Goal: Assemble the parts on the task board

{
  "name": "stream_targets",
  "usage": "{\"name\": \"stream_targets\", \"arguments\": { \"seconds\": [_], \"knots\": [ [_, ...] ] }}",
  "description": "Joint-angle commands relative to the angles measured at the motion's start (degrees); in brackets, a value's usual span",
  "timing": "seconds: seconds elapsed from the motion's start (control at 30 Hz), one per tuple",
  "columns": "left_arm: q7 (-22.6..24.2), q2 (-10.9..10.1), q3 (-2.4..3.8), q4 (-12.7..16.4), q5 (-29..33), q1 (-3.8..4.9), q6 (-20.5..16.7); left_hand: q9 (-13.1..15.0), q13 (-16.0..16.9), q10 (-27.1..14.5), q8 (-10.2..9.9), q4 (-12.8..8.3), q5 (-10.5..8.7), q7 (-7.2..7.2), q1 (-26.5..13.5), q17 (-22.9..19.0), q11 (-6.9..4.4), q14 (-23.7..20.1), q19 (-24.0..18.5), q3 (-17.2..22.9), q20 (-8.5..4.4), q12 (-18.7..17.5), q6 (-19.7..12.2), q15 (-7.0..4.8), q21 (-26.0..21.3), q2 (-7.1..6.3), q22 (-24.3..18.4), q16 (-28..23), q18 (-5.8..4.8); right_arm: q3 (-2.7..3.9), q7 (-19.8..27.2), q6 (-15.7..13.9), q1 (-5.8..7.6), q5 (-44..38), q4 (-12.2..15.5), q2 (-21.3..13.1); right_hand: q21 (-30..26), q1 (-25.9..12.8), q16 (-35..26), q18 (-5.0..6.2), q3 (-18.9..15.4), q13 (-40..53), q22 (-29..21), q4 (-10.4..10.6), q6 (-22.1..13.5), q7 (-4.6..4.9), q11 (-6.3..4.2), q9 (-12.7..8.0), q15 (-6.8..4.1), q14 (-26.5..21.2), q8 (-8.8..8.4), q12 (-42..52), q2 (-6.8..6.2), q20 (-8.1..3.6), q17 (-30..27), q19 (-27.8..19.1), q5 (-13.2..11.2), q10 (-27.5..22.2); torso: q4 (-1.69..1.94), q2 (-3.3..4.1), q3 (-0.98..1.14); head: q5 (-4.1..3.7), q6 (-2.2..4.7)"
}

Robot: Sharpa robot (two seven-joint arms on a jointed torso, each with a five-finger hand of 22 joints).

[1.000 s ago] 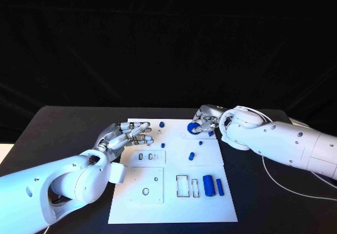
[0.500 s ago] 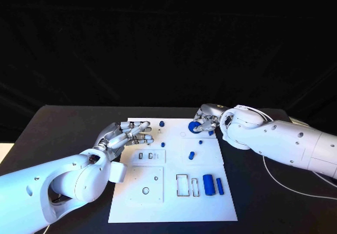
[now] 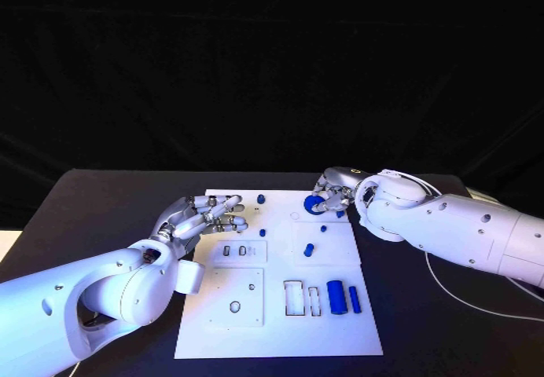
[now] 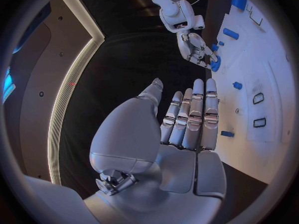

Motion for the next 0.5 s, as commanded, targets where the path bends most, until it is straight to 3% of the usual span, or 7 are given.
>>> {"name": "stream_targets", "arguments": {
  "seconds": [0.03, 0.5],
  "knots": [
    [0.3, 0.1, 0.03, 0.0, 0.0, 0.05, 1.3, -0.1, -0.1, -0.4, -0.3, -0.4, -0.03, 0.79, 0.2, 0.1, -0.03, -0.4, 0.1, 0.0, 0.14, -0.2, -0.5, 0.1, -0.2, 0.63, -0.1, -0.4, 1.02, -0.12, -0.6, 0.2, -0.24, -0.8, 0.1, -0.1, 0.2, 0.0, 0.3, -0.61, -0.3, -0.1, 0.1, 0.1, -0.4, -0.04, 0.01, -0.1, 0.45, 3.2, -0.38, -0.3, -0.68, 0.2, 0.1, 0.1, 0.2, -0.3, 0.01, 0.0, 0.01, -0.07, -0.06],
    [0.3, 0.1, 0.03, 0.0, 0.0, 0.05, 1.4, -0.1, -0.1, -0.4, -0.3, -0.4, -0.03, 0.79, 0.2, 0.1, -0.03, -0.4, 0.1, 0.0, 0.14, -0.2, -0.5, 0.1, -0.2, 0.63, -0.1, -0.4, 1.02, -0.11, -0.8, -0.3, -0.36, -0.8, 0.4, -0.4, 0.2, -0.6, 0.3, -0.59, -0.5, -0.8, 0.0, 0.4, -0.7, -0.02, 0.06, -0.1, 0.51, 3.2, -0.44, -1.3, -1.35, 0.29, 0.2, 0.1, 0.9, -1.0, 0.03, 0.01, 0.01, -0.11, -0.01]
  ]
}}
